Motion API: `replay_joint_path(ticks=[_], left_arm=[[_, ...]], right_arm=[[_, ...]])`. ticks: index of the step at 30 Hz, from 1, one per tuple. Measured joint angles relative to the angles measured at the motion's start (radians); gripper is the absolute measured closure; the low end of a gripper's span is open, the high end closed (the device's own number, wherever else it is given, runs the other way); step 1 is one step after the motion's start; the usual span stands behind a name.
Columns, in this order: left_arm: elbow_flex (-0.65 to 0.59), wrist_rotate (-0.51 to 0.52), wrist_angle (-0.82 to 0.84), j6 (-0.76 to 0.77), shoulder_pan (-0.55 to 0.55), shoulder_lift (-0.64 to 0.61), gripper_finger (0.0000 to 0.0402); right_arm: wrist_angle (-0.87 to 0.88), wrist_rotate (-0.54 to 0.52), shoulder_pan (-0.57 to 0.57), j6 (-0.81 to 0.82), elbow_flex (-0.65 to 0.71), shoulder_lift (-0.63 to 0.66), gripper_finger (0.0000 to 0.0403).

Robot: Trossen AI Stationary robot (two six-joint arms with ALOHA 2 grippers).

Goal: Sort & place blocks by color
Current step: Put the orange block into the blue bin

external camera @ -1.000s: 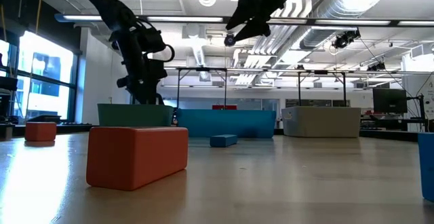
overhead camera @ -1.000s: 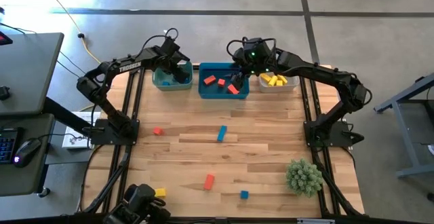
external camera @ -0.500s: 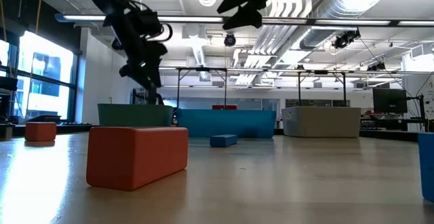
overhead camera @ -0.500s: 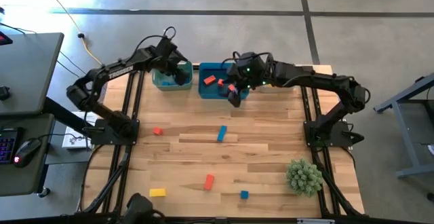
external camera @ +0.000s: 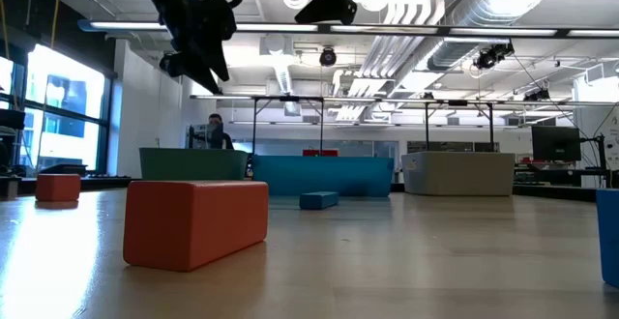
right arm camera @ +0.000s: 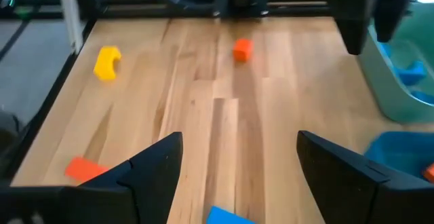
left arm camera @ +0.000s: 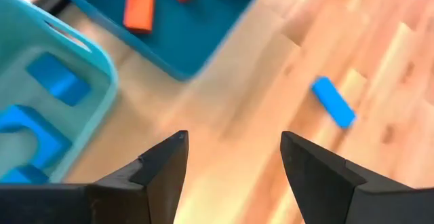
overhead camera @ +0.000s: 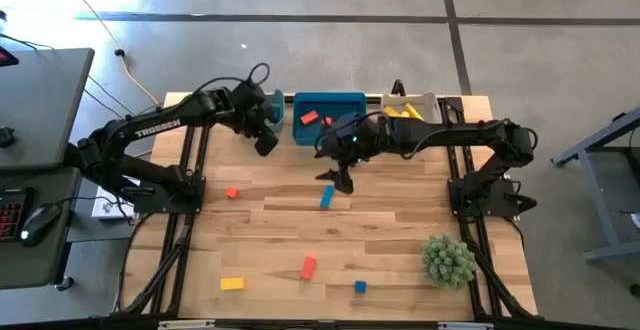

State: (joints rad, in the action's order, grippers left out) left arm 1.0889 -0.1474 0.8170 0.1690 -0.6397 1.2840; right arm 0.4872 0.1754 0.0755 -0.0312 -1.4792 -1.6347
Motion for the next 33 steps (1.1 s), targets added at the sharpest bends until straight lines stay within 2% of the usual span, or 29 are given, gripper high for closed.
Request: replay_joint_path(ticks=[10,18,22,33], left_arm=[[0.000,0.023,0.042,0.261,0.208,-0.035,0.0179],[0.000,0.182,0.063,0.445,0.359,-0.035,0.0179],[0.000,0.186,0.074,0.541,0.401,-0.035,0.0179],[-0.001,0.201,0.166,0.757,0.559,-0.035,0.0179]], right_arm=[[-0.032,0.020,-0.083,-0.160,0.000,-0.067,0.0126],[-0.086,0.056,-0.158,-0.295,0.000,-0.124,0.0126],[-0.107,0.092,-0.197,-0.348,0.000,-0.155,0.0126],[-0.138,0.083,-0.278,-0.505,0.000,-0.234,0.0126]])
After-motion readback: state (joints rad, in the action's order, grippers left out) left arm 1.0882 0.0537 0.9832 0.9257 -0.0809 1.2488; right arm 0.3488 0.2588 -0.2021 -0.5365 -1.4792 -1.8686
